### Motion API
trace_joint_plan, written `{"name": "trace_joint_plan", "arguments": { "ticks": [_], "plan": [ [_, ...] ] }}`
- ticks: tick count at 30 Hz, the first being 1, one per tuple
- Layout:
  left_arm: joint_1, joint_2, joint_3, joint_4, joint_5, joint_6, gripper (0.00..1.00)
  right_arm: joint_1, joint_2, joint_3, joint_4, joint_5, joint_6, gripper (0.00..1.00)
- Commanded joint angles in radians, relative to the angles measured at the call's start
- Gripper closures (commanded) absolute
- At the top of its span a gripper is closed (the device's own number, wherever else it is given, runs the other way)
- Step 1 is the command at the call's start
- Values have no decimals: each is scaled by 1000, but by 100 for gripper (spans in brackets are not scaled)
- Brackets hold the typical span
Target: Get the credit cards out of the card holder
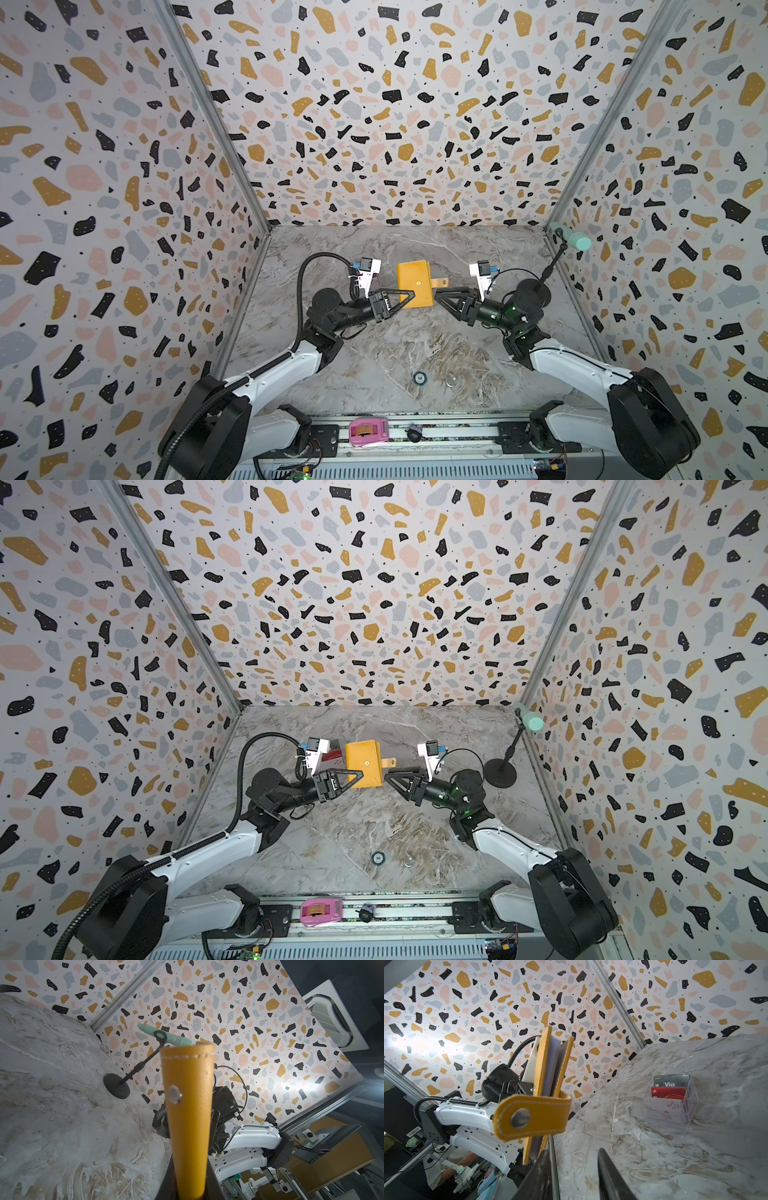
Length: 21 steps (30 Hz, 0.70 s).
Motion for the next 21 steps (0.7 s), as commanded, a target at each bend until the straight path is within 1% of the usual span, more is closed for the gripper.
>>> {"name": "trace_joint_plan", "arguments": {
  "ticks": [1, 15, 21],
  "plan": [
    [6, -15, 22, 7, 9, 42, 97, 7, 2, 42, 61, -27, 19, 60],
    [6, -27, 10, -2, 15, 56, 97, 47, 89, 87, 105, -2, 38, 65],
    [6, -31, 4, 6, 18, 53, 98, 57, 124, 85, 162, 17, 75, 70]
  ]
}}
